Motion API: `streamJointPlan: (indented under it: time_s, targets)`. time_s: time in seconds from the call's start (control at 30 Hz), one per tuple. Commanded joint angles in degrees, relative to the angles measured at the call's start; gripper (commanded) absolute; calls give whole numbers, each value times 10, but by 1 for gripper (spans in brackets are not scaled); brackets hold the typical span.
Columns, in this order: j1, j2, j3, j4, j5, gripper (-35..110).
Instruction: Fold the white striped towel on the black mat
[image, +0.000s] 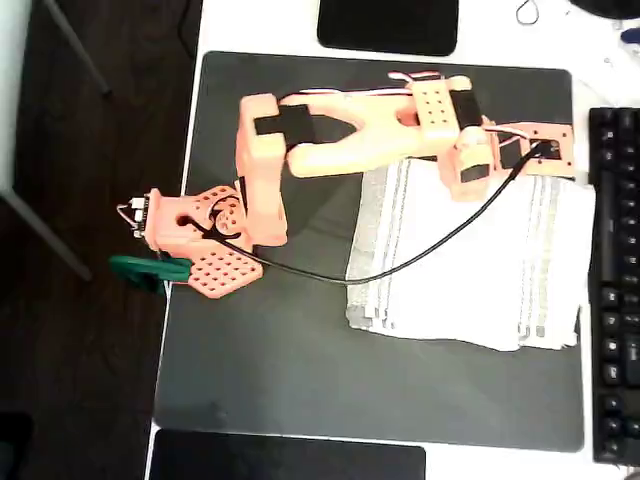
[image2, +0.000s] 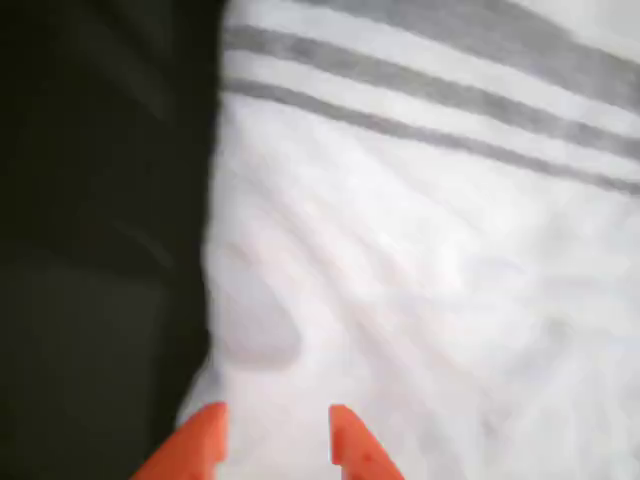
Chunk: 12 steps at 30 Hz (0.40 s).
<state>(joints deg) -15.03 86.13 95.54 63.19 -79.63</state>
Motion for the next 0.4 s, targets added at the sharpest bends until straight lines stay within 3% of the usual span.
streamJointPlan:
  time_s: [0.0,0.37]
  targets:
    - [29,79,36,11,11,15]
    - [103,353,324,-4,4,4]
